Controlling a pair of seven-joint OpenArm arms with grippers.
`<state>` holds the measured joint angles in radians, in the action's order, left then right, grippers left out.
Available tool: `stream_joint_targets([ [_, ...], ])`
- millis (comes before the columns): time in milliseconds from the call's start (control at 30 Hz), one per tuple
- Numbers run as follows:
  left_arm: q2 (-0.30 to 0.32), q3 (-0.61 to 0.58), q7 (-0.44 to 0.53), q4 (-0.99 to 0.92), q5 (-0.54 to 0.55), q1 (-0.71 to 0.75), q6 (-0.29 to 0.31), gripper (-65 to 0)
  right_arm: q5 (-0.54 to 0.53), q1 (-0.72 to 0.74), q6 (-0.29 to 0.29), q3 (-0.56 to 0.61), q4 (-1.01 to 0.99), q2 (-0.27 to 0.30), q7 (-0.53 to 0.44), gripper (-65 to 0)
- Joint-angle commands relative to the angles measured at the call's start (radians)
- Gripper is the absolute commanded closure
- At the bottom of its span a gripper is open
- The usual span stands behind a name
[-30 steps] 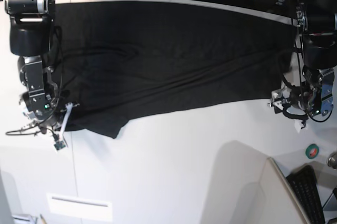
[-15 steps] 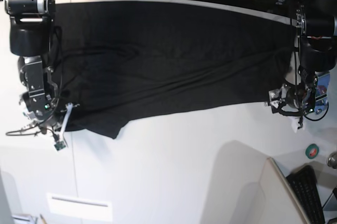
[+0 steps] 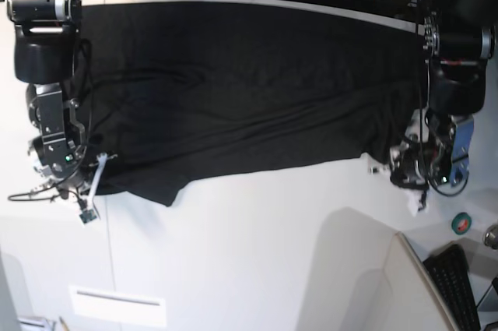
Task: Layout the t-shirt on the table in an organized manner, then fold the t-shirt properly
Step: 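Pull the held hem corners apart with both grippers to spread the shirt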
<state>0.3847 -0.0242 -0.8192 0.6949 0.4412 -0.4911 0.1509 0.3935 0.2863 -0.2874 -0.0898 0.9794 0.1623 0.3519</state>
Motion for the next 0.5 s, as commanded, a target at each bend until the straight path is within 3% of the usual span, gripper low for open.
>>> stream_joint_targets([
  [0, 0.024, 0.002, 0.025, 0.024, -0.003, -0.065, -0.007, 0.0, 0.000, 0.034, 0.009, -0.001, 0.014, 0.010, -0.037, 0.0],
  [200, 0.020, -0.004, 0.025, 0.029, -0.003, -0.168, -0.007, 0.0, 0.000, 0.035, 0.009, -0.001, 0.011, 0.012, -0.147, 0.0],
  [467, 0.020, 0.004, 0.031, 0.030, 0.001, -0.240, -0.007, 0.0, 0.000, 0.052, 0.009, -0.001, 0.009, 0.075, -0.228, 0.0],
])
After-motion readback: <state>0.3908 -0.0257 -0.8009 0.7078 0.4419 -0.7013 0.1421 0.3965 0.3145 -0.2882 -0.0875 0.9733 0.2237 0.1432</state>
